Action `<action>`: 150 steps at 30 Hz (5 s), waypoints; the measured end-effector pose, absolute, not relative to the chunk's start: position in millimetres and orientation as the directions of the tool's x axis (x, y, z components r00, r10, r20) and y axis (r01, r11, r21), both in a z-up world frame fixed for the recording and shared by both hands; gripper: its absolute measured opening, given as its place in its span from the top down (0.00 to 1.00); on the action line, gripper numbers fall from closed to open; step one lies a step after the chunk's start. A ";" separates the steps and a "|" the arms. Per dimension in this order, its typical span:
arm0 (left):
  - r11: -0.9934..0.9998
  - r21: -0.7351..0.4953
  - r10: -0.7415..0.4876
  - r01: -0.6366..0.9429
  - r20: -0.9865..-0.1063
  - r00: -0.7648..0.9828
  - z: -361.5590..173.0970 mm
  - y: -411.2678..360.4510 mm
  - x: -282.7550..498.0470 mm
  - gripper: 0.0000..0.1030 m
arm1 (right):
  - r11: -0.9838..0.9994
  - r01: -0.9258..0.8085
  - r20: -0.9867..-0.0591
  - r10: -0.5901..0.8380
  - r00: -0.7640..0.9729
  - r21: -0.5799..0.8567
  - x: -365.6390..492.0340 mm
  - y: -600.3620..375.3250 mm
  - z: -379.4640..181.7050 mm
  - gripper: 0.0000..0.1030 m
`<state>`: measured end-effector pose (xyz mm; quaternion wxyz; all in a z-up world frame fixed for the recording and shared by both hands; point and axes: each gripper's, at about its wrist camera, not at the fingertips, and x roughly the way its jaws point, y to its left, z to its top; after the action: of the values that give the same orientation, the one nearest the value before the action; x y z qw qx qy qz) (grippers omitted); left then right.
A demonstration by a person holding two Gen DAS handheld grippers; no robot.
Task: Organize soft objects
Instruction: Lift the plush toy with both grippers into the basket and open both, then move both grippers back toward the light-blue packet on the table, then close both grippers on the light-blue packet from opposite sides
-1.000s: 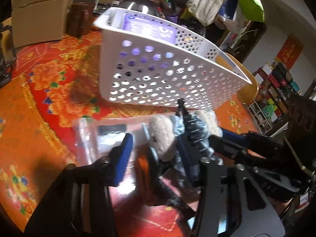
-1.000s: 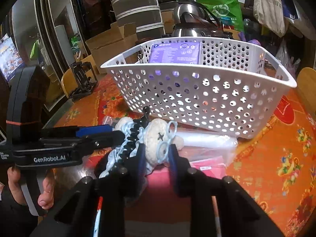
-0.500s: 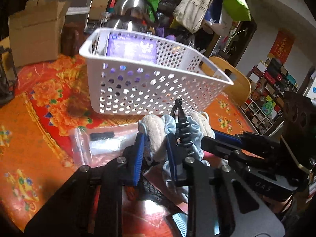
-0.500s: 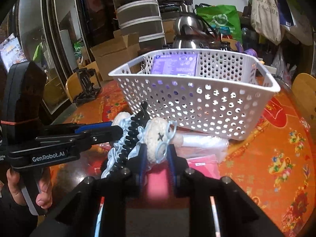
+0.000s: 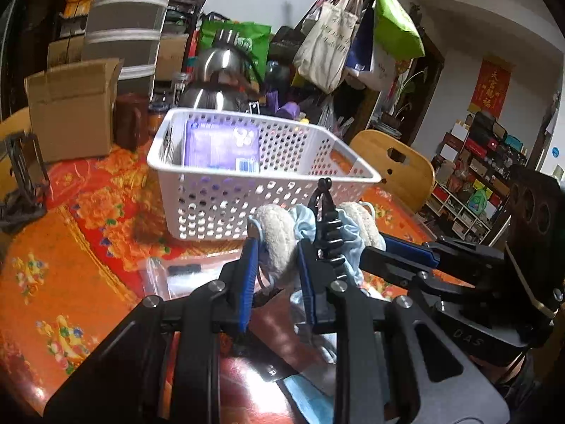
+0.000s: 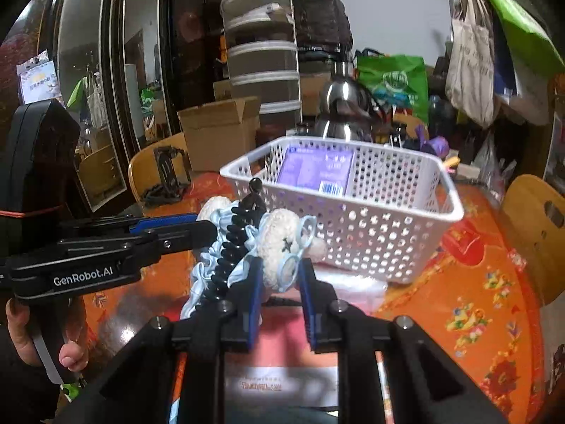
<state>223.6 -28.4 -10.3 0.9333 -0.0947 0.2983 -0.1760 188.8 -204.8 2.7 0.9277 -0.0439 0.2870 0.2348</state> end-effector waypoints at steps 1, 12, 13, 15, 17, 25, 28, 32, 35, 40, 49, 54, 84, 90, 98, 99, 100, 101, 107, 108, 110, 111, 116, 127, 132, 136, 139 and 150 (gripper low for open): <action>0.920 -0.277 -0.385 0.276 -0.515 0.766 -3.2 -30.3 222.6 0.80 | 0.886 -0.460 -0.547 0.410 0.730 0.050 188.3 -205.8 6.9 0.82; 0.908 -0.276 -0.415 0.314 -0.492 0.765 79.8 -48.2 253.7 0.80 | 0.899 -0.437 -0.485 0.389 0.783 0.017 210.7 -225.6 74.5 0.90; 0.912 -0.267 -0.408 0.312 -0.494 0.768 85.4 -51.3 258.0 0.80 | 0.900 -0.435 -0.485 0.391 0.782 0.023 212.7 -226.6 77.5 0.90; 0.913 -0.257 -0.405 0.316 -0.492 0.770 94.2 -56.3 264.6 0.80 | 0.906 -0.424 -0.482 0.376 0.792 0.010 219.5 -227.9 83.9 0.90; 0.914 -0.255 -0.402 0.314 -0.491 0.773 101.6 -59.8 274.4 0.80 | 0.906 -0.422 -0.488 0.376 0.788 0.018 228.2 -229.9 86.6 0.90; 0.910 -0.271 -0.413 0.315 -0.495 0.765 107.4 -66.3 308.3 0.90 | 0.921 -0.389 -0.507 0.348 0.789 0.027 252.2 -242.5 84.9 0.90; 0.915 -0.279 -0.399 0.291 -0.523 0.753 98.1 -65.8 326.5 0.90 | 0.920 -0.388 -0.526 0.355 0.773 0.051 266.6 -247.2 83.5 0.91; 0.917 -0.291 -0.393 0.273 -0.540 0.745 85.1 -63.1 340.2 0.90 | 0.930 -0.365 -0.527 0.326 0.785 0.031 279.8 -248.0 90.0 0.91; 0.920 -0.294 -0.384 0.258 -0.554 0.739 76.6 -62.2 351.7 0.90 | 0.936 -0.351 -0.521 0.315 0.793 0.033 294.8 -248.0 98.0 0.91; 0.931 -0.284 -0.358 0.229 -0.582 0.730 65.2 -61.1 371.0 0.90 | 0.944 -0.327 -0.530 0.301 0.793 0.048 323.1 -247.1 92.7 0.91; 0.945 -0.259 -0.322 0.201 -0.616 0.719 43.0 -49.0 382.6 0.86 | 0.958 -0.280 -0.566 0.267 0.780 0.066 358.8 -249.3 56.2 0.62; 0.956 -0.237 -0.287 0.173 -0.629 0.723 29.5 -38.6 381.7 0.57 | 0.962 -0.264 -0.561 0.259 0.786 0.073 354.4 -256.8 48.9 0.36; 0.985 -0.150 -0.162 0.081 -0.669 0.725 -6.2 -6.7 281.1 0.23 | 0.960 -0.263 -0.622 0.263 0.738 0.094 252.3 -281.2 4.5 0.23; 0.976 -0.203 -0.202 0.084 -0.683 0.702 -40.0 -9.7 224.4 0.23 | 0.959 -0.261 -0.634 0.272 0.723 0.113 197.5 -285.3 -27.2 0.23; 0.959 -0.266 -0.258 0.095 -0.686 0.681 -95.8 -22.3 144.5 0.23 | 0.953 -0.268 -0.631 0.294 0.718 0.139 115.8 -291.5 -67.3 0.23; 0.957 -0.272 -0.265 0.100 -0.685 0.679 -101.0 -24.7 137.2 0.23 | 0.950 -0.274 -0.628 0.305 0.716 0.148 105.7 -291.2 -73.1 0.23; 0.957 -0.272 -0.266 0.102 -0.682 0.682 -106.2 -27.7 127.5 0.23 | 0.949 -0.276 -0.628 0.307 0.715 0.150 99.0 -290.0 -77.2 0.23; 0.958 -0.269 -0.265 0.105 -0.679 0.684 -108.4 -30.1 122.0 0.23 | 0.949 -0.276 -0.628 0.310 0.714 0.155 94.7 -289.6 -80.2 0.23; 0.952 -0.251 -0.301 0.175 -0.671 0.678 -122.9 -52.4 95.5 0.23 | 0.925 -0.327 -0.619 0.373 0.691 0.192 73.0 -282.4 -100.2 0.23; 0.951 -0.249 -0.305 0.181 -0.673 0.674 -126.8 -56.8 93.8 0.23 | 0.918 -0.338 -0.619 0.390 0.682 0.207 73.2 -281.6 -102.9 0.23; 0.947 -0.247 -0.318 0.203 -0.671 0.669 -128.6 -62.5 96.8 0.22 | 0.912 -0.348 -0.623 0.404 0.670 0.217 73.8 -279.7 -109.0 0.23; 0.947 -0.241 -0.322 0.214 -0.668 0.672 -130.5 -66.7 96.0 0.22 | 0.913 -0.353 -0.615 0.401 0.680 0.205 73.3 -278.5 -109.4 0.23; 0.937 -0.244 -0.349 0.249 -0.660 0.666 -131.2 -75.4 99.4 0.21 | 0.911 -0.372 -0.607 0.398 0.688 0.176 70.9 -272.9 -112.5 0.23; 0.932 -0.208 -0.359 0.295 -0.635 0.684 -137.0 -83.4 92.7 0.19 | 0.911 -0.379 -0.589 0.397 0.704 0.161 68.6 -278.9 -114.0 0.23; 0.945 -0.183 -0.326 0.273 -0.631 0.704 -137.9 -82.3 79.8 0.19 | 0.920 -0.368 -0.581 0.376 0.722 0.137 62.3 -282.3 -115.3 0.23; 0.946 -0.167 -0.319 0.277 -0.620 0.716 -139.8 -86.0 76.3 0.19 | 0.920 -0.367 -0.567 0.378 0.732 0.140 58.4 -286.3 -116.4 0.23; 0.942 -0.174 -0.330 0.285 -0.614 0.717 -140.3 -87.7 78.4 0.19 | 0.916 -0.375 -0.559 0.386 0.734 0.141 58.6 -286.1 -117.0 0.23; 0.933 -0.159 -0.350 0.322 -0.598 0.721 -143.0 -96.5 85.1 0.31 | 0.893 -0.429 -0.551 0.427 0.717 0.135 64.3 -273.7 -118.0 0.42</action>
<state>85.1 -96.5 -143.0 0.9273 -0.0217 0.3269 -0.1812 64.3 -273.7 -118.0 0.9265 -0.0014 0.2971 0.2309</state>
